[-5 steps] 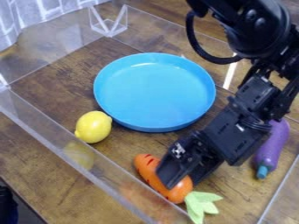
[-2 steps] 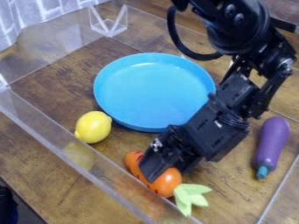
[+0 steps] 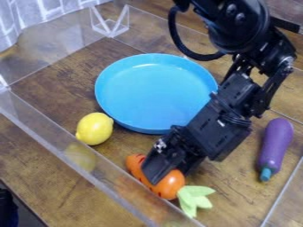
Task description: Put the carrot on the blue tray
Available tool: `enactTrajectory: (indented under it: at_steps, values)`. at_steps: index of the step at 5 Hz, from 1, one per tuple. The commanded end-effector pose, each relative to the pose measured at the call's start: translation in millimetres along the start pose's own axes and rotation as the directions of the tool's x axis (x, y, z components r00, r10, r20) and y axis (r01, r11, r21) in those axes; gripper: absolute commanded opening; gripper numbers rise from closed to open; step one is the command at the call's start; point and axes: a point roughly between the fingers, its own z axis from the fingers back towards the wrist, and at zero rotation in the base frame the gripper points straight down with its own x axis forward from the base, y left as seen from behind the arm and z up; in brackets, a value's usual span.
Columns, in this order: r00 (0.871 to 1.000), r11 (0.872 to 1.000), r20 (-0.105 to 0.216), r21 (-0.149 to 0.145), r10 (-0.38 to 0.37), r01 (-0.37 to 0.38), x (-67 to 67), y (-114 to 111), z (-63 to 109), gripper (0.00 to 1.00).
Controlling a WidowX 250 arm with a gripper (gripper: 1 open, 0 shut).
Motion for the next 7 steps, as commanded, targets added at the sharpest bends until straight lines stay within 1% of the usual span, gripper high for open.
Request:
enactTrajectory:
  at_steps: [1,2,4,6,7]
  values:
    - [0.997,0.998,0.04,-0.013,0.067,-0.067,-11.2,-9,-6.5,0.0]
    - [0.994,0.995,0.056,-0.023,0.093,-0.092,-11.4,-16,-7.6,0.0]
    - [0.997,0.997,0.034,-0.023,0.072,-0.071,-28.3,-25,-10.3,0.0]
    - [1.0,1.0,-0.002,-0.01,0.024,-0.024,-21.8,-28,-1.8,0.0]
    - [1.0,1.0,-0.016,-0.006,0.006,-0.007,-20.0,-26,-0.5,0.0]
